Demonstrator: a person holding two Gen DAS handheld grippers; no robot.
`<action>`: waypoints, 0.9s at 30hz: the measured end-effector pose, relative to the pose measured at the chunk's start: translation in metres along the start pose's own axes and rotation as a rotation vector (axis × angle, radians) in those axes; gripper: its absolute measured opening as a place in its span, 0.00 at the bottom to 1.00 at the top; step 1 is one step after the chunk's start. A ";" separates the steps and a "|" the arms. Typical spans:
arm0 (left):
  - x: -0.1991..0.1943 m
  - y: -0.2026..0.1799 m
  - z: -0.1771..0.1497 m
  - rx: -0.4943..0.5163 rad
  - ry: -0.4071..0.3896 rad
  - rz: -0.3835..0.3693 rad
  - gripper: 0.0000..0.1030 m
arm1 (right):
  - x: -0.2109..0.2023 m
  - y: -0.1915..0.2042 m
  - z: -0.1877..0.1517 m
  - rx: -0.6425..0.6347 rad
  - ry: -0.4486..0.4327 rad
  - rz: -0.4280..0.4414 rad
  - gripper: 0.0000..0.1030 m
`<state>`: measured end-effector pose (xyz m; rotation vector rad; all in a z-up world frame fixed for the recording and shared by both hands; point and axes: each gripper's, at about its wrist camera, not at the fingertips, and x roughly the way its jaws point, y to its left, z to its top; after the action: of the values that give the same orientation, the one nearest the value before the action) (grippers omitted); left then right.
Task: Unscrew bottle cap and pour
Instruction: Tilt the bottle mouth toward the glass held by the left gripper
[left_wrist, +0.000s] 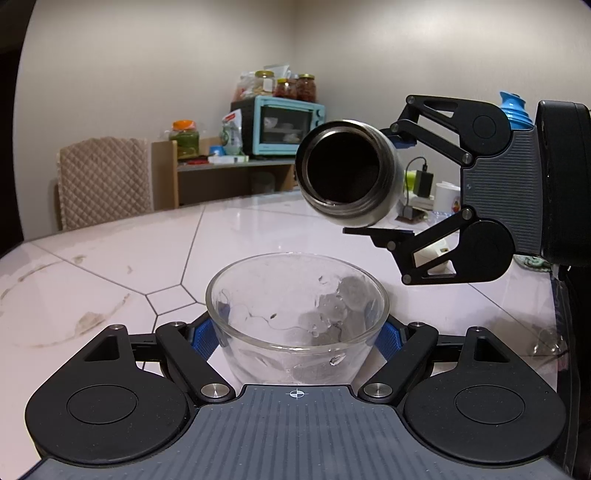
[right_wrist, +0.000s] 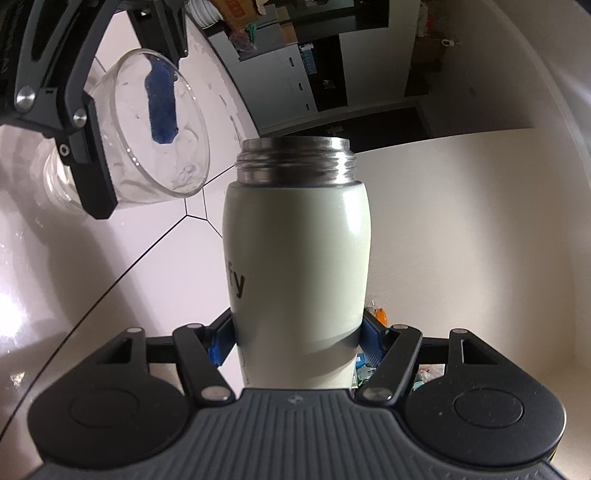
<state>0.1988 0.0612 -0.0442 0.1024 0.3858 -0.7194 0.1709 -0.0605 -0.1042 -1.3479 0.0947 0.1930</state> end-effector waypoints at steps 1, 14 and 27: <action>0.000 0.000 0.000 0.000 0.000 0.000 0.83 | 0.000 0.000 0.000 -0.005 0.001 -0.001 0.68; 0.003 -0.002 0.002 -0.001 0.002 0.001 0.83 | 0.007 0.005 0.008 -0.071 -0.008 -0.019 0.68; 0.003 0.001 0.002 -0.002 0.002 -0.002 0.83 | 0.018 0.018 0.007 -0.121 0.000 -0.028 0.68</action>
<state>0.2022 0.0594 -0.0440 0.1013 0.3888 -0.7214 0.1846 -0.0482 -0.1228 -1.4691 0.0654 0.1773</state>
